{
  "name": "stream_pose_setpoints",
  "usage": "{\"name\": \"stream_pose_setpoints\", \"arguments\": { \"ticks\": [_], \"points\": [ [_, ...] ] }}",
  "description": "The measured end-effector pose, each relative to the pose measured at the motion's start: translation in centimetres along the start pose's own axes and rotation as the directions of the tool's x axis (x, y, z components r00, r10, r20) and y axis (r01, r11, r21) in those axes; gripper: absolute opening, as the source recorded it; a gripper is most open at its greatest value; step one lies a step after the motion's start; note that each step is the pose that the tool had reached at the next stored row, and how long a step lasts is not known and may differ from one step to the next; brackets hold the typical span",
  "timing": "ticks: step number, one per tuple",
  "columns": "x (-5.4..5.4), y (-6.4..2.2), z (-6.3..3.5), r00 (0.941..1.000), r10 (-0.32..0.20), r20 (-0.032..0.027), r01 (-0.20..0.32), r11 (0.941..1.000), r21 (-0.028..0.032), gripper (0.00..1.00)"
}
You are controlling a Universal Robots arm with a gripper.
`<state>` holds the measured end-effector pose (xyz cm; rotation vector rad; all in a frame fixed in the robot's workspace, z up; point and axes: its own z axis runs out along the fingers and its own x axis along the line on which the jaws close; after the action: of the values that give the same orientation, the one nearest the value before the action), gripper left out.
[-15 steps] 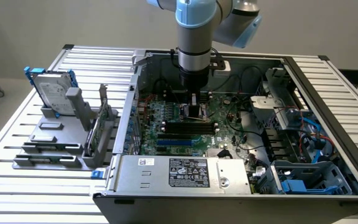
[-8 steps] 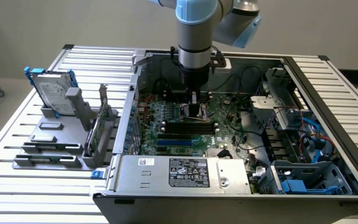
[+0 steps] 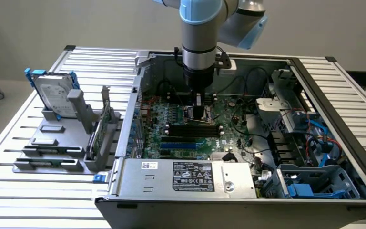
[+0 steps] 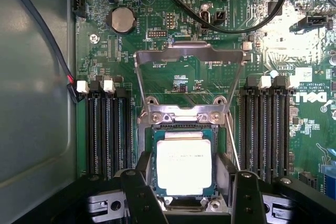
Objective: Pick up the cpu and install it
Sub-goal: 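Place the cpu into insertion slot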
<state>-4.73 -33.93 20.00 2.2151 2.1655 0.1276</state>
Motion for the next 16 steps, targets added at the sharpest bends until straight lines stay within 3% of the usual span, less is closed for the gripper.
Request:
{"name": "stream_pose_setpoints", "arguments": {
  "ticks": [7,16],
  "points": [
    [0.04,0.0,0.01,0.9999,-0.002,0.0162,0.002,1.0,-0.0035,0.6],
    [0.13,-0.01,0.13,0.9998,-0.002,0.0179,0.002,1.0,-0.0069,0.6]
  ]
}}
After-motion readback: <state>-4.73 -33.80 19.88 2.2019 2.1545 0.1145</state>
